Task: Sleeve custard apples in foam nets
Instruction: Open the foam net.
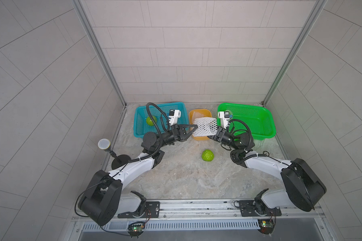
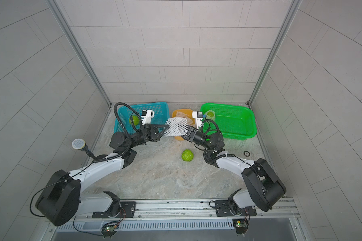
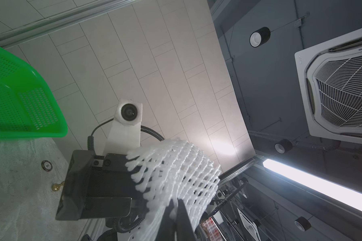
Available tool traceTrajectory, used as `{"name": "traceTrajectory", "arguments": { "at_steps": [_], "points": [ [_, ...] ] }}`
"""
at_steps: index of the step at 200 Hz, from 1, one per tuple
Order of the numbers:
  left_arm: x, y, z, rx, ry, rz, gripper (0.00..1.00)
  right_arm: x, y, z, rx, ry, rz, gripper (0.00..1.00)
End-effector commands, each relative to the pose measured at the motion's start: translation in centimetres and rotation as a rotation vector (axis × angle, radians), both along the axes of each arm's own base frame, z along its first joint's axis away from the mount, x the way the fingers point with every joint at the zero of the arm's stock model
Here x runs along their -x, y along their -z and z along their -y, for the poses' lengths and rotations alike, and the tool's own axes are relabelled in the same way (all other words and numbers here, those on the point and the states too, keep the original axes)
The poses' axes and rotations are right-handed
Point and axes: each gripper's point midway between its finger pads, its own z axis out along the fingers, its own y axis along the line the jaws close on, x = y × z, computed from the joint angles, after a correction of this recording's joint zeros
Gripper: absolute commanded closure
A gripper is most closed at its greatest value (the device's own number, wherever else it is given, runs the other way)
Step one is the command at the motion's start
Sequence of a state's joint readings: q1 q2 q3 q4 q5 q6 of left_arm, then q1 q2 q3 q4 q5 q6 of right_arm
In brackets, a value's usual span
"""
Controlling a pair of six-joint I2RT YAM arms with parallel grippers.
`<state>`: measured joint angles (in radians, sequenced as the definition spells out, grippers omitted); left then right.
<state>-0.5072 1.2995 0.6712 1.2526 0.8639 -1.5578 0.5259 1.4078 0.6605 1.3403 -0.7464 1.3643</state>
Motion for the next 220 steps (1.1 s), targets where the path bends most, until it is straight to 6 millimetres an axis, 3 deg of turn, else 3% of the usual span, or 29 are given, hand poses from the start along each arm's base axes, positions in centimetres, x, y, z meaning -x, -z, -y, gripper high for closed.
{"name": "traceTrajectory", "arguments": {
  "at_steps": [1,47,130,159,200,204,220],
  "points": [
    [0.9,-1.4,-0.5,0.032,-0.009,0.088,0.97,2.8,-3.6,0.1,-0.066,-0.075,0.102,0.36],
    [0.9,-2.0,-0.4,0.038,-0.006,0.1,0.96,3.7,-4.8,0.1,-0.086,-0.101,0.113,0.35],
    [1.1,-2.4,-0.7,0.046,-0.012,0.115,0.95,5.3,-6.0,1.0,-0.1,-0.113,0.15,0.46],
    [1.0,-2.6,-0.9,0.05,-0.019,0.115,0.94,5.3,-5.4,1.2,-0.095,-0.105,0.14,0.47],
    [1.0,-2.3,-1.0,0.049,-0.026,0.105,0.91,5.0,-5.1,2.4,-0.099,-0.07,0.126,0.56],
    [1.0,-2.2,-1.0,0.048,-0.025,0.105,0.91,4.9,-4.1,2.4,-0.088,-0.068,0.102,0.56],
    [1.0,-2.0,-1.0,0.045,-0.024,0.1,0.89,4.8,-3.7,2.7,-0.084,-0.059,0.091,0.6]
  ]
}}
